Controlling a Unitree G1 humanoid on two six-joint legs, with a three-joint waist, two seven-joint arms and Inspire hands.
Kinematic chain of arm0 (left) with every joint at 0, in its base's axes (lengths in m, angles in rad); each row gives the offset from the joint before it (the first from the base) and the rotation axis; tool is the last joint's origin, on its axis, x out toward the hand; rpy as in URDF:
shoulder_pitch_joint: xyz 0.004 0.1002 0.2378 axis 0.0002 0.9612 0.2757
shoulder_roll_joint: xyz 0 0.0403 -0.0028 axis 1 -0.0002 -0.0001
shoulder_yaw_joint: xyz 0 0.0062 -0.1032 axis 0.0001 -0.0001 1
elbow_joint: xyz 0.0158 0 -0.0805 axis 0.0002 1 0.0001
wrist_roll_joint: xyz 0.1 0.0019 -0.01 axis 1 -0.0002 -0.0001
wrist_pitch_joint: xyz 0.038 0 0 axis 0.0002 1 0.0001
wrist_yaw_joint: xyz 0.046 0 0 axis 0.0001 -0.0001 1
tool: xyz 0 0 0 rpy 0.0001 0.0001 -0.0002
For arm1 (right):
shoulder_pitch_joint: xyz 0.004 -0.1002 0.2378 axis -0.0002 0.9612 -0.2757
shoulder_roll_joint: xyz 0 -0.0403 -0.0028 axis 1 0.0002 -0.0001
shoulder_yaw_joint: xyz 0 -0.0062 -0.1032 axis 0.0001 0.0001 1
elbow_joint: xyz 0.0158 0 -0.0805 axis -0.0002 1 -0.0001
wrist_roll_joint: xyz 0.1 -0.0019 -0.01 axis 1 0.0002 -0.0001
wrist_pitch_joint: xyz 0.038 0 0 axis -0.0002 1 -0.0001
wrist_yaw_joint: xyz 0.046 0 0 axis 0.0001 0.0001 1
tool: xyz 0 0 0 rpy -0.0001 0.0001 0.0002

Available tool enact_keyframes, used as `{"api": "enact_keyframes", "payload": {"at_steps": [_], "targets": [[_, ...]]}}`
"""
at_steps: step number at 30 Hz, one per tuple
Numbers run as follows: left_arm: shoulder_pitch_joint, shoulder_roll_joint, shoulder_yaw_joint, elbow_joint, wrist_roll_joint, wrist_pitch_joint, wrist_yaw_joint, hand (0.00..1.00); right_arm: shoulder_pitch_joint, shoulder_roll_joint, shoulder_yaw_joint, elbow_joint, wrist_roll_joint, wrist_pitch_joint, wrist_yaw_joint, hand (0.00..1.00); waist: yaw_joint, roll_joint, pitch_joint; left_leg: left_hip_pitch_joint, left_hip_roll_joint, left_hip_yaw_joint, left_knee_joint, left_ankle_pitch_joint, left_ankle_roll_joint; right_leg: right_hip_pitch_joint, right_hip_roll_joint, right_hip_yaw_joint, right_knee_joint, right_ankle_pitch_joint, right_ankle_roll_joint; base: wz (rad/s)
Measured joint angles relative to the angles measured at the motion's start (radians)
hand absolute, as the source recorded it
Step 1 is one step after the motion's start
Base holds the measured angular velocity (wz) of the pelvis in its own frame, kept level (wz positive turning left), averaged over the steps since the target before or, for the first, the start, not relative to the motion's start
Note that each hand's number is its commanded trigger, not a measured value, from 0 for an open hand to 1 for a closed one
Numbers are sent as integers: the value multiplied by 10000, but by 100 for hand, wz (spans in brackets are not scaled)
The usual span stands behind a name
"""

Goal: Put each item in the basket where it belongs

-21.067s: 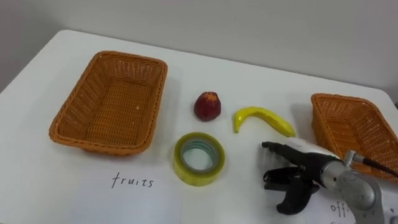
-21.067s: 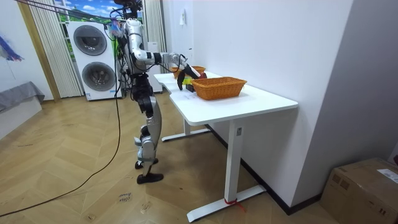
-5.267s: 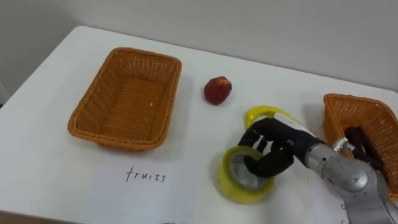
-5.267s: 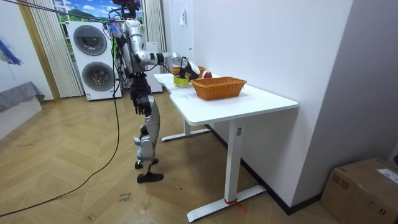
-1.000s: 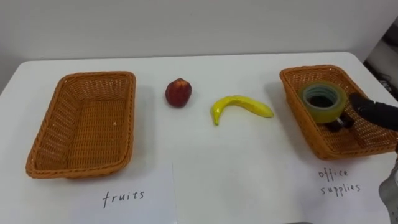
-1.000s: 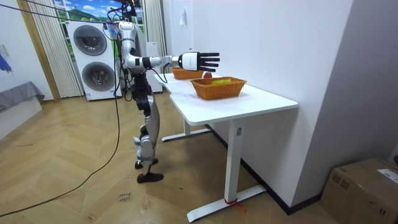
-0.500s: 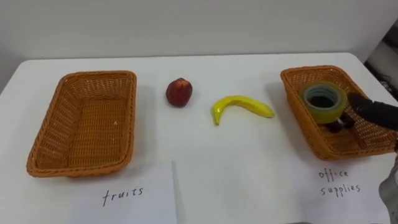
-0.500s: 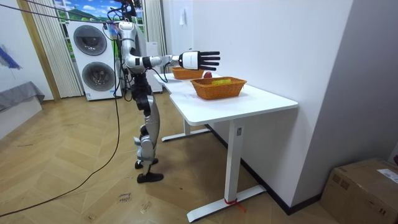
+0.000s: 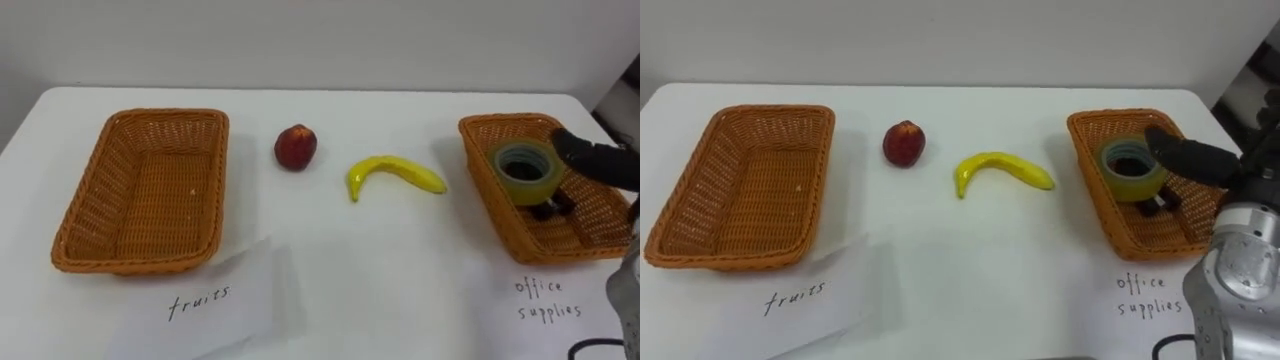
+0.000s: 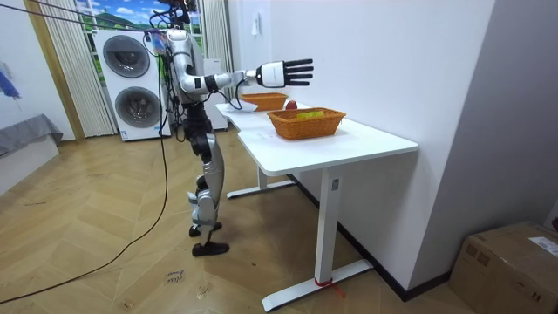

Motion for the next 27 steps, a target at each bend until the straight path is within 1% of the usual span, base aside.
{"api": "enact_keyframes", "payload": {"at_steps": [1, 4, 6, 7, 8, 9, 11, 15, 19, 21, 23, 24, 26, 27], "targets": [[-5, 20, 37, -45, 0, -6, 0, 0, -136, -8, 1, 0, 11, 0, -6, 0, 11, -65, -1, -32, -7, -55, 14, 6, 2, 2, -20, -86, 2, 0, 0, 11], [77, 49, 227, -305, 7, 0, -26, 0, -448, -187, 1, -1, -16, 0, -109, 0, 225, -172, -6, -42, -10, -60, 13, 10, 3, 8, -19, -117, -9, 0, 1, 4], [224, 72, 335, -541, 24, -1, -66, 0, -640, -192, 10, -43, -128, 1, -127, 0, 363, -230, -4, -38, -16, -82, 11, 10, 3, 32, -22, -167, -22, 0, 1, 5], [247, 87, 409, -578, 24, -1, -90, 0, -715, -193, 11, -71, -153, 0, -122, 0, 415, -242, 5, -41, -19, -112, 10, 11, 6, 50, -32, -281, -30, 0, 1, 10], [279, 105, 450, -607, 15, -1, -103, 0, -738, -207, 29, -75, -260, 0, -106, 0, 481, -300, -31, -37, -27, -166, 10, 12, 7, 76, -42, -391, -29, 0, 1, 13], [301, 116, 459, -619, 7, -4, -103, 0, -745, -214, 69, -75, -332, 0, -105, 0, 514, -284, -19, -29, -28, -195, 9, 14, 11, 93, -44, -414, -29, 0, 1, 14], [379, 136, 589, -618, 5, -9, -121, 0, -794, -280, 424, -75, -468, 0, -41, 0, 590, -315, -36, 5, -35, -262, 17, 22, 18, 144, -53, -458, -28, 0, 1, 10], [384, 199, 676, -612, 9, -23, -171, 0, -801, -408, 854, -75, -558, 0, 264, 0, 773, -341, -24, 12, -39, -303, 26, 25, 23, 172, -76, -585, -27, 0, 1, 3], [423, 243, 819, -509, -3, -6, -302, 0, -816, -460, 914, -74, -556, 0, 681, 0, 888, -375, 0, 15, -39, -333, 28, 29, 26, 194, -97, -616, -28, -2, 4, 2], [428, 256, 1002, -503, 21, -7, -369, 0, -828, -521, 925, -74, -897, 3, 830, 0, 998, -452, 31, -11, -43, -336, 26, 36, 14, 170, -82, -622, -24, -23, 32, 0], [428, 351, 1126, -401, 26, -23, -425, 0, -1040, -571, 967, -70, -1294, 2, 1018, 0, 1012, -574, 86, -43, -35, -334, 26, 54, -15, 124, -59, -616, -24, -23, 31, -4], [427, 392, 1126, -352, 27, -30, -459, 0, -1079, -626, 1008, -70, -1317, 2, 1027, 0, 1014, -603, 85, -50, -31, -334, 26, 56, -18, 115, -54, -615, -24, -23, 31, 0], [434, 546, 1127, -304, 27, -33, -492, 0, -1109, -965, 1252, -70, -1408, 1, 1154, 0, 1034, -711, 68, -69, -27, -353, 22, 58, -22, 107, -44, -623, -26, -23, 30, 2], [434, 608, 1127, -304, 27, -52, -491, 0, -1109, -1053, 1330, -70, -1562, 1, 1254, 0, 1075, -747, 52, -75, -30, -364, 22, 58, -22, 106, -46, -625, -26, -22, 30, 4]]}}
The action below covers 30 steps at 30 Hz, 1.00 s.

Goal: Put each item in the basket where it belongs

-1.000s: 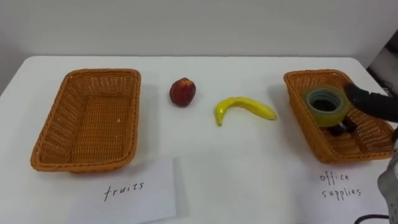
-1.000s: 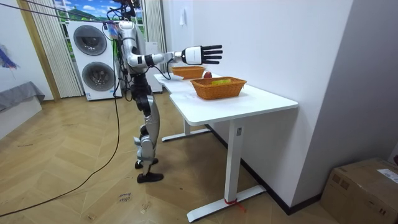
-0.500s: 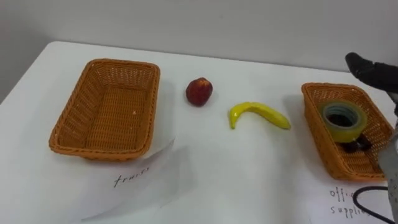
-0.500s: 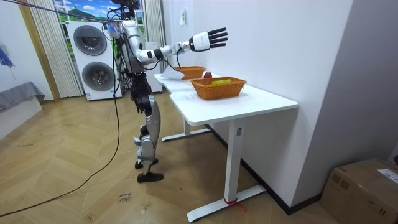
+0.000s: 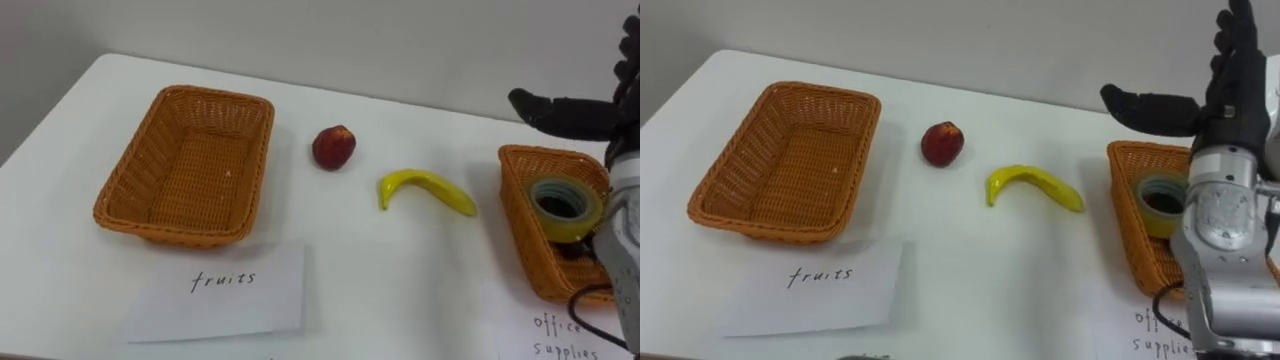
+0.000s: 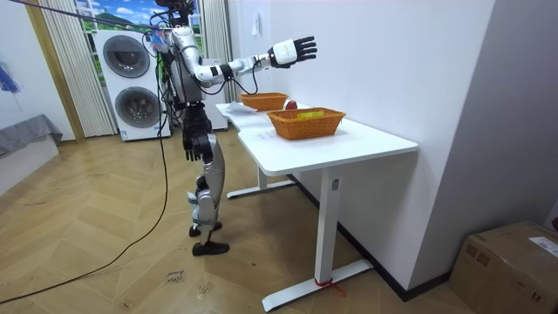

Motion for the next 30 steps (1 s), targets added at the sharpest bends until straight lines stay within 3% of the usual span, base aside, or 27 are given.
{"api": "enact_keyframes", "payload": {"at_steps": [4, 8, 14, 22, 30], "targets": [[-32, 192, -4, -1, -18, -104, 8, 0, 0, -202, 473, 0, -207, 0, 236, 0, 183, -136, -71, -150, -7, -1, 21, 1, 3, -146, -14, -14, 1, 1, -1, 0], [-258, 265, -134, 244, -19, -122, 50, 0, -32, -263, 1233, 556, -1221, -192, 442, 0, 251, -203, -42, -369, -7, -65, 174, -11, 16, -247, -31, -76, -5, 5, -5, 7], [-467, 305, -229, 261, 60, -78, 193, 0, -30, -266, 1816, 1389, -1594, -77, 1214, 0, 343, -262, -41, -972, 20, -138, 399, -6, 8, -721, -28, -174, 7, 43, -67, 4], [-635, 368, -209, 49, 89, -58, 124, 0, -32, -724, 1825, 1714, -2950, -56, 2319, 0, 417, -413, -52, -1181, 23, -172, 524, -4, 5, -890, -37, -226, -6, 47, -72, 0], [-696, 396, -417, -258, -49, -16, 215, 0, -36, -1145, 1836, 1715, -3654, 177, 3022, 0, 444, -358, -7, -1182, 19, -193, 515, -6, 6, -886, -49, -246, 4, 48, -71, 0]]}}
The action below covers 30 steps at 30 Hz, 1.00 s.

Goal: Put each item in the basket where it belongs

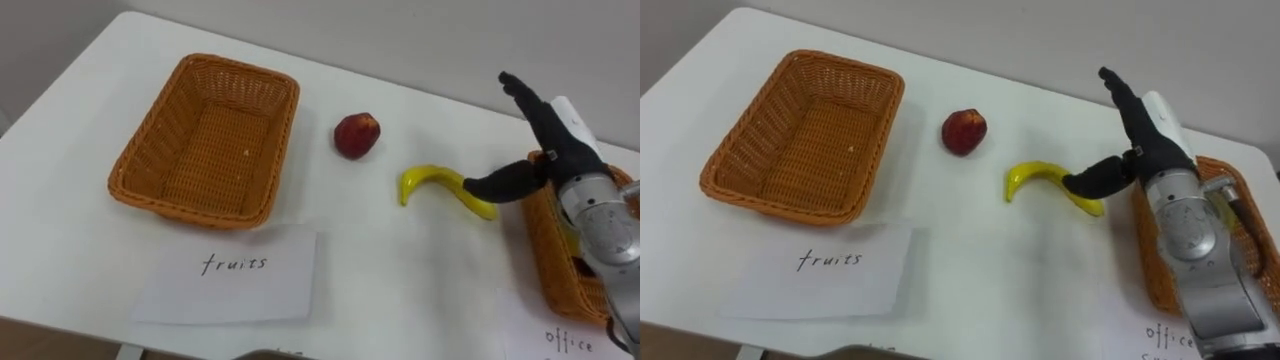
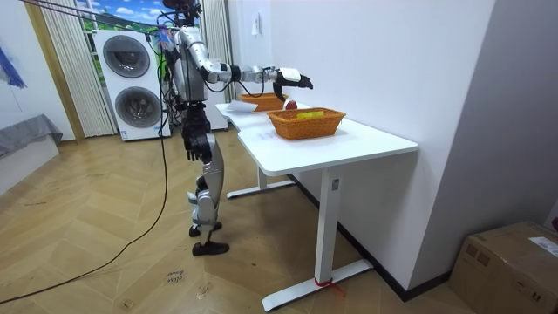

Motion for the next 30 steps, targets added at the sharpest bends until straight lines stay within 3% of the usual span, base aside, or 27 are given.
{"api": "enact_keyframes", "payload": {"at_steps": [10, 18, 30], "targets": [[-2, 137, 5, -91, 1, 110, -11, 0, -4, -121, 32, -8, -425, 543, 1046, 0, 16, -221, -84, -2, 6, 0, -39, -1, -2, -4, 0, 14, 6, 1, -2, 0], [6, 228, 12, -92, 10, 189, -261, 0, -67, -121, 37, -10, -1311, 808, 1482, 0, 89, -268, -48, -11, -3, -3, -53, -3, 1, -3, 7, -6, 6, 1, -2, 0], [15, 228, 3, -69, 18, 240, -323, 0, -85, -121, 278, -234, -1894, 815, 1785, 0, 382, -302, 50, 0, -6, -34, -48, -2, 1, 27, 18, -18, -4, 1, -2, 0]]}}
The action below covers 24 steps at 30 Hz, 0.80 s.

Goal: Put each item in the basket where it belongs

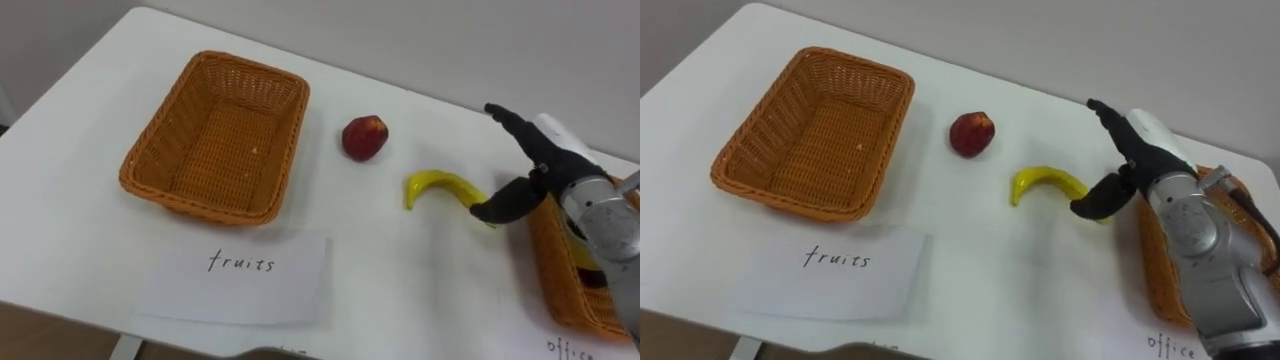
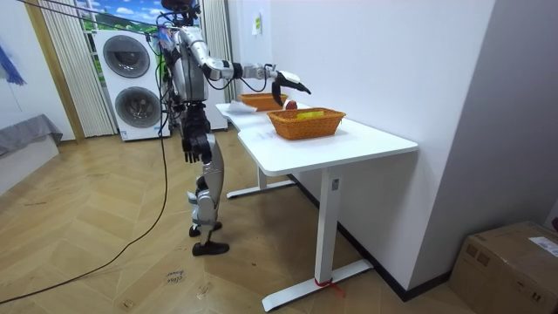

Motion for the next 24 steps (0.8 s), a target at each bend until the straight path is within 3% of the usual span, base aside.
{"api": "enact_keyframes", "payload": {"at_steps": [10, 14, 24], "targets": [[-27, 1, -3, -34, -4, -83, 61, 0, -198, 4, 249, 231, 0, -36, 189, 0, 204, 85, 71, -15, -5, -25, 8, 0, 0, 0, 1, -17, -1, 0, 0, 0], [-46, 4, -17, -105, 8, -145, 60, 0, -653, 2, 525, 1041, 6, -93, 192, 0, 237, 92, 74, -34, -2, -49, 24, -1, 0, -2, 2, -41, -4, 1, 0, 0], [-154, -6, -160, -9, 18, -160, 114, 0, -761, 3, 888, 1829, 3, -240, 198, 0, 539, 208, 70, -297, -12, -110, 79, 2, -1, -215, -8, -140, -9, 4, -6, 0]]}}
